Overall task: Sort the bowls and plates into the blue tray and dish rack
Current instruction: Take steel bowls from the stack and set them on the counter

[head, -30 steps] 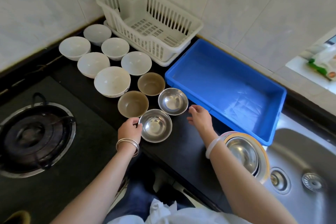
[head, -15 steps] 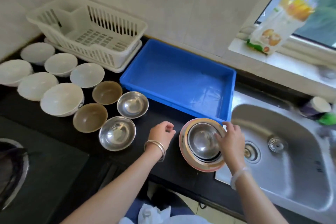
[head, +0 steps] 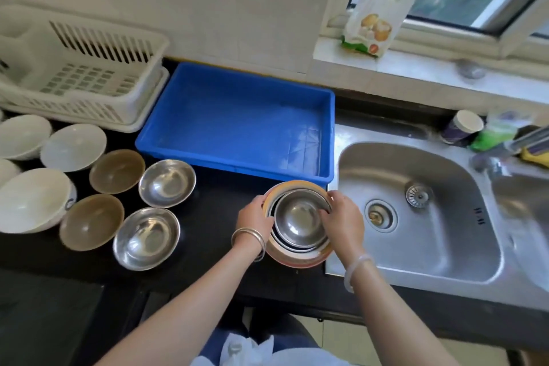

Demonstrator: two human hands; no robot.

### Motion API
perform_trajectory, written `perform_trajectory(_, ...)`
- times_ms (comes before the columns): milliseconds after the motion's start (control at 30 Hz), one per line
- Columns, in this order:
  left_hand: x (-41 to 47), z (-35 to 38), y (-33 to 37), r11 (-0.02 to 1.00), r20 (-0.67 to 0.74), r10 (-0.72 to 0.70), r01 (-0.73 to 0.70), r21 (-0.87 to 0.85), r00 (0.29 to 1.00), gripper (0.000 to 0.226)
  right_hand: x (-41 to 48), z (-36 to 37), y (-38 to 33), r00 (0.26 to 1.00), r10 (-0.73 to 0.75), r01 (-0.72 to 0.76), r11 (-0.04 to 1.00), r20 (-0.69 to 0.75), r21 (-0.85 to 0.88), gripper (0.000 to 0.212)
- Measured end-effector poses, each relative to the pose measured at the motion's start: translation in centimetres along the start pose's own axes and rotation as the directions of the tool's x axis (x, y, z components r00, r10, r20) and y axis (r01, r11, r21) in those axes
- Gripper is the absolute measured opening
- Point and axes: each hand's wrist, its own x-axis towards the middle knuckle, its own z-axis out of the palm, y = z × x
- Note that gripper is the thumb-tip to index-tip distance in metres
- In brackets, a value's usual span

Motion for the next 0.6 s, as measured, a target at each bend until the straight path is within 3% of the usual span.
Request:
perform_trajectory(167,0.0,0.3,0.1,1.000,-0.006,0.004,-0.004,0.021,1.000,0.033,-0.1,-0.7,-0.1,1.000,-0.015,0.014,0.998,-0.014,-0.059,0.029)
perform_trajectory(367,0.2,0.5,0.2,0.997,0.000,-0.008,0.008,0.080,1.000,0.036,-0.6,-2.0,0.1,0.997,-0.028,0.025,0.998,-0.074,-0.051,0.013)
perform_trajectory(600,0.1,1.4,0.7,0.981,-0.061,0.006,0.006,0.195,0.998,0.039,-0.9,-3.0,0.8,0.993,0.076,-0.058,0.981,-0.090,0.187,0.021)
